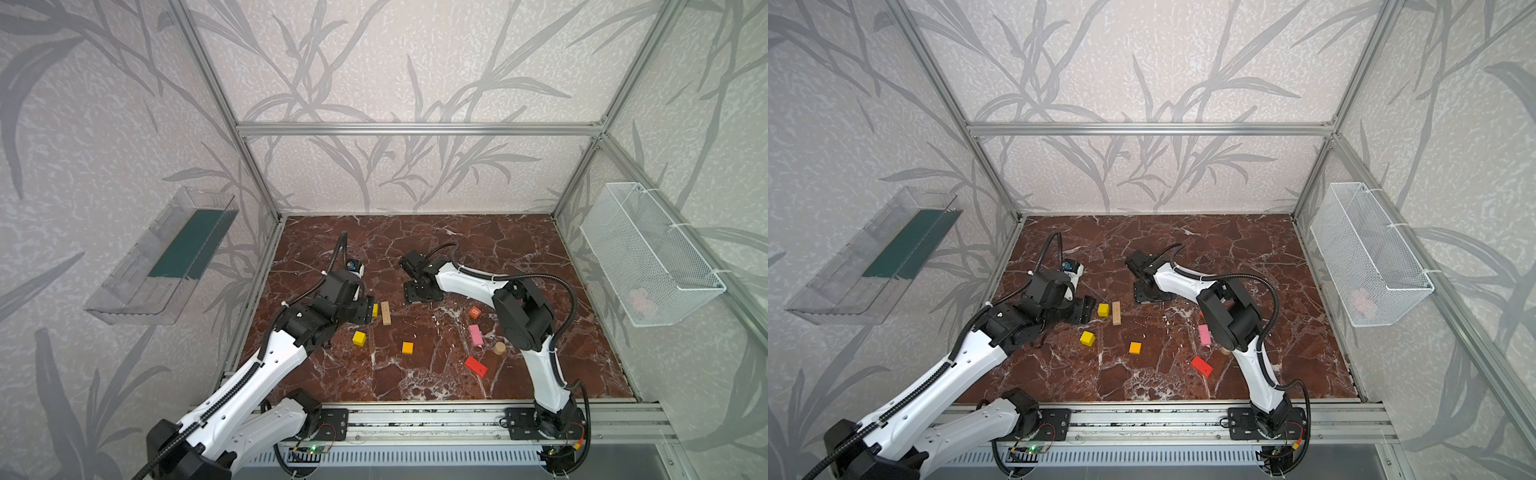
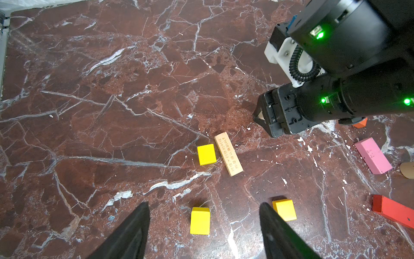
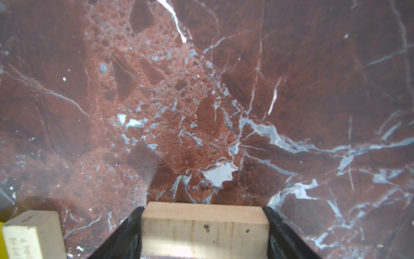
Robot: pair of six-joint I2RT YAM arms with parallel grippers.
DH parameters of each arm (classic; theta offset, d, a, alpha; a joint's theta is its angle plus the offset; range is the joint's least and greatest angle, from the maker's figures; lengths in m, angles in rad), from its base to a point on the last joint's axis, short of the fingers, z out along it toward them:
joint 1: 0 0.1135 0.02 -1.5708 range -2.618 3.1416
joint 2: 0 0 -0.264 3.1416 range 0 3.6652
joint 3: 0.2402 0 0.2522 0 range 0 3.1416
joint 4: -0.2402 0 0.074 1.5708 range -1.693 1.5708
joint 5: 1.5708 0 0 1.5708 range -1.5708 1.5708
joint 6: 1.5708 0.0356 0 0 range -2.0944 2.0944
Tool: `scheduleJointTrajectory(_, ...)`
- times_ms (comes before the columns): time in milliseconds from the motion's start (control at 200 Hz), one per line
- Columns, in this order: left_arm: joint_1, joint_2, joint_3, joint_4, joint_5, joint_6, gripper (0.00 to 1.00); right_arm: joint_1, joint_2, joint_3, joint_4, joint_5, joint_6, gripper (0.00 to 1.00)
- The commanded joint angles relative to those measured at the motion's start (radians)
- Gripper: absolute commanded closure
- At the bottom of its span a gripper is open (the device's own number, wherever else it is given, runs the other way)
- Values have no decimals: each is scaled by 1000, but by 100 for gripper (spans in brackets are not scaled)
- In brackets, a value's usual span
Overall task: Build the wood block tower
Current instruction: 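Carry the held wooden bar farther from the robot with the right gripper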
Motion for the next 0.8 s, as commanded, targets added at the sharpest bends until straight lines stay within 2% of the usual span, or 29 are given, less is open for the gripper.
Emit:
scheduleJointTrajectory(0,5,-9,-11,-16,-11,0,25,-4,14,12,-46,-18,30,22)
scheduleJointTrajectory(210,6,-10,-10,-16,-8,1,25,-4,3,12,-48,-14,28,0)
scheduleJointTrajectory(450,5,-13,-9,-18,-8,1,25,-4,-42,1,-41,-16,29,1)
scheduleJointTrajectory(795,6,-8,-11,-18,-6,-3,25,3,-219,-84,10,-44,0,1)
